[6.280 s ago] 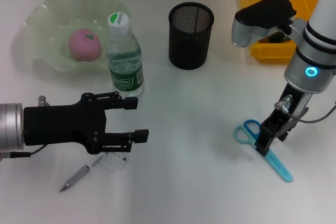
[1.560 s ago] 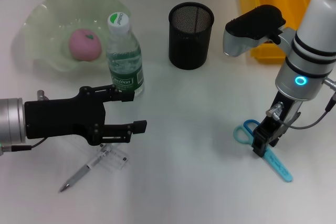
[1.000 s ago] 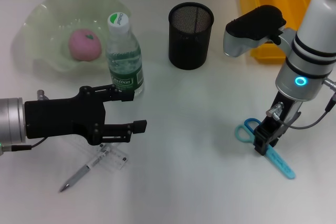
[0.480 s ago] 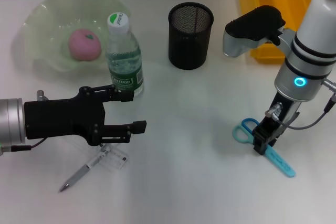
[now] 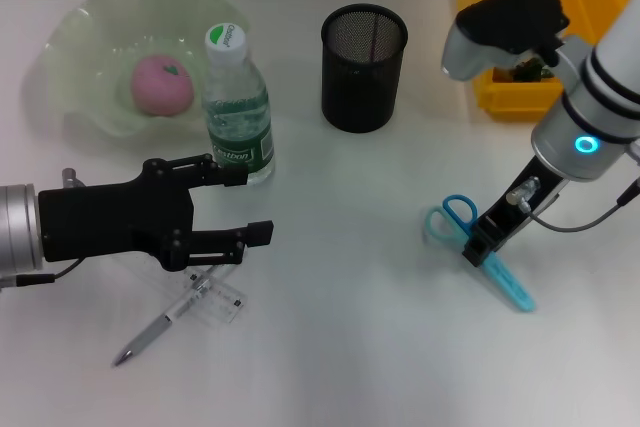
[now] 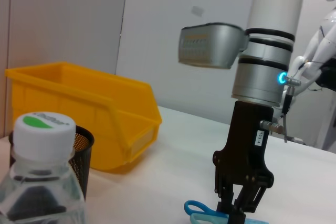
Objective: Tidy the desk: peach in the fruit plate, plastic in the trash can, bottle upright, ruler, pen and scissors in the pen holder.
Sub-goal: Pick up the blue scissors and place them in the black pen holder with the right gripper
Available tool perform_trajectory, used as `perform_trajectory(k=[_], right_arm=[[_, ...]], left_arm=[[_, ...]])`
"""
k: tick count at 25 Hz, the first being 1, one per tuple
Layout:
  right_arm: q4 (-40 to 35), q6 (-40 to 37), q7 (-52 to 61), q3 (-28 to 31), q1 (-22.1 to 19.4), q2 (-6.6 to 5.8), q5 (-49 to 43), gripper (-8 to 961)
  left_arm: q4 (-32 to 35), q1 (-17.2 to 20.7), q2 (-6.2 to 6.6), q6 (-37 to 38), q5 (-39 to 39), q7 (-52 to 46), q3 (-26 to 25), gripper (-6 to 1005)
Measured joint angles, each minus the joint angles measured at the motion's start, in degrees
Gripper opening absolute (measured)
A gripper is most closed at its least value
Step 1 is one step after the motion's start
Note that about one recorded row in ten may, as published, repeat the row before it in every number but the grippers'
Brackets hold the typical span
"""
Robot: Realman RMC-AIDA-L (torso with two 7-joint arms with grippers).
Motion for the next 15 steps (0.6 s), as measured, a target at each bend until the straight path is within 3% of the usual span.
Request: perform_trajectory(k=[6, 7, 8, 15], right_arm=[[-11.6, 1.0, -4.1, 1.5, -8.9, -0.04, 6.3, 234], [-11.6, 1.0, -4.1, 1.5, -8.9, -0.04, 6.3, 234], [-15.0, 2.1, -7.1, 4.2, -12.3, -0.06, 10.5, 234], [-15.1, 3.3, -22.4, 15.0, -19.2, -0.12, 28.6, 235]], left_arm=[[0.0, 0.0, -0.07, 0.3, -0.1, 0.0, -0.4, 794], [0.0, 0.0, -0.07, 0.3, -0.1, 0.0, -0.4, 794], [0.0, 0.0, -0.16, 0.3, -0.2, 0.0, -0.5, 794], [-0.1, 0.0, -0.35, 0.3, -0.3, 0.0, -0.7, 794]])
